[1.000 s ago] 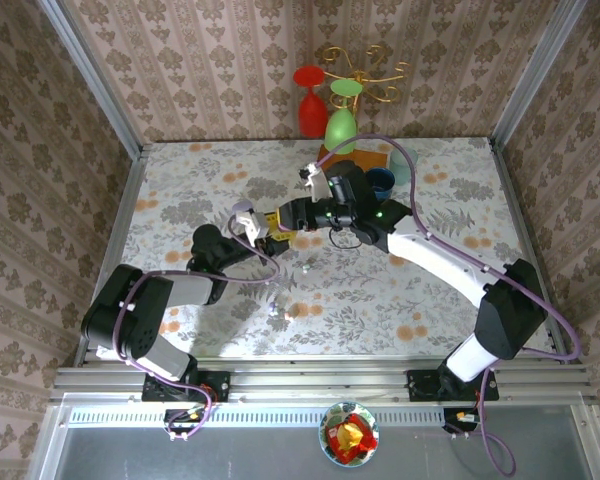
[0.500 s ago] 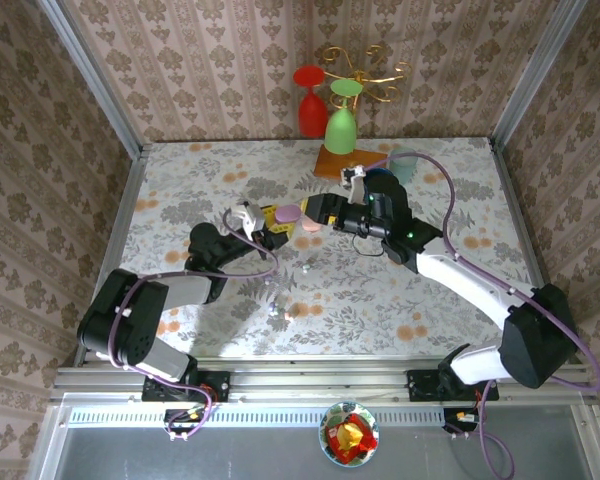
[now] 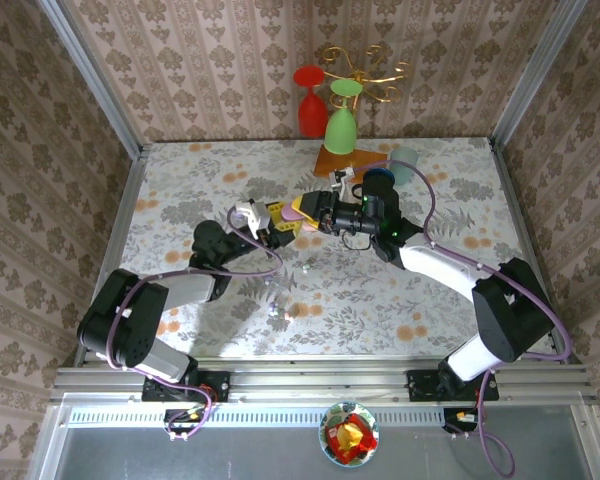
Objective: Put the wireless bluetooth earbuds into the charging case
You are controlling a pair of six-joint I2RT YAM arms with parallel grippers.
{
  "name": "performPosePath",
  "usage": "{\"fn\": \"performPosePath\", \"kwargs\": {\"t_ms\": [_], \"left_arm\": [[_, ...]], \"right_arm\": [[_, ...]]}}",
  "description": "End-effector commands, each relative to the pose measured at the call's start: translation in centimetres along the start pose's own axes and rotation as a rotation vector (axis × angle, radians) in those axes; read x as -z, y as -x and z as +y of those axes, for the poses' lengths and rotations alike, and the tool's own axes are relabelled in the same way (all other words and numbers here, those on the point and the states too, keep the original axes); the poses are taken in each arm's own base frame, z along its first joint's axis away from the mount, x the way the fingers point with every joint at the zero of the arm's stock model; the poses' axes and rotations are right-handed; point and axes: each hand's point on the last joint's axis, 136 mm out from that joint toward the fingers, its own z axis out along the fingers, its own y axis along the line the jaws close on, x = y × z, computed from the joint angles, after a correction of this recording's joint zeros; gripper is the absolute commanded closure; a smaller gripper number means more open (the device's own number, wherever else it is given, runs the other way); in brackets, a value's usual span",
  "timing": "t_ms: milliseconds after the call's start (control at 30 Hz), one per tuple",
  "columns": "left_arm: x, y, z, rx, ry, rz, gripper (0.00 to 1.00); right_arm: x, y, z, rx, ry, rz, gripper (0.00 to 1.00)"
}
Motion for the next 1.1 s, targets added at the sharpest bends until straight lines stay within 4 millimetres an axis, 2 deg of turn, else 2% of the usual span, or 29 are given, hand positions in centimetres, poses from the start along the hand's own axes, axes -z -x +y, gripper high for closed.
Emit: {"fn": "performPosePath", "kwargs": {"t_ms": [0,100,167,267,333,533,633,767,933,1067], "left_arm": [[-0.3,1.4,0.3,-0.035,0.002,-0.036,0.71],[-0.3,1.0,0.5,-0.039,0.012,-0.029,0.67],[-0.3,0.9,0.6,-0.045,0.019,-0.026,0.61],[0.3,0.1,1.1,-0.055,0.028,-0.006,0.43],[1.6,-0.9,2.6,-0.044,0.076,0.02,0.31],[4.0,-2.7,3.8,-0.029,0.123,0.067,0.13],[4.7,-3.3,4.3,-0.03,0.149,0.091,0.09],[4.9,-4.3,4.5,-0.057,0.164,0.147,0.05],[4.7,-4.8,4.6,-0.071,0.16,0.184,0.04],[4.3,-5.4,4.4,-0.095,0.132,0.22,0.04]], "right_arm": [[0.4,0.4,2.1,0.024,0.07,0.005,0.71],[0.7,0.7,1.6,0.024,0.053,-0.011,0.85],[1.0,0.9,1.2,0.038,0.042,-0.027,0.86],[1.7,1.7,-0.6,0.059,-0.009,-0.064,0.85],[2.7,2.5,-2.8,0.059,-0.072,-0.104,0.85],[6.8,3.7,-11.2,0.003,-0.307,-0.198,0.86],[9.4,3.0,-15.7,-0.01,-0.475,-0.223,0.86],[12.1,1.5,-20.5,0.008,-0.685,-0.217,0.86],[13.5,-0.2,-24.2,-0.03,-0.78,-0.194,0.84],[13.8,-0.9,-25.6,-0.048,-0.813,-0.179,0.79]]}}
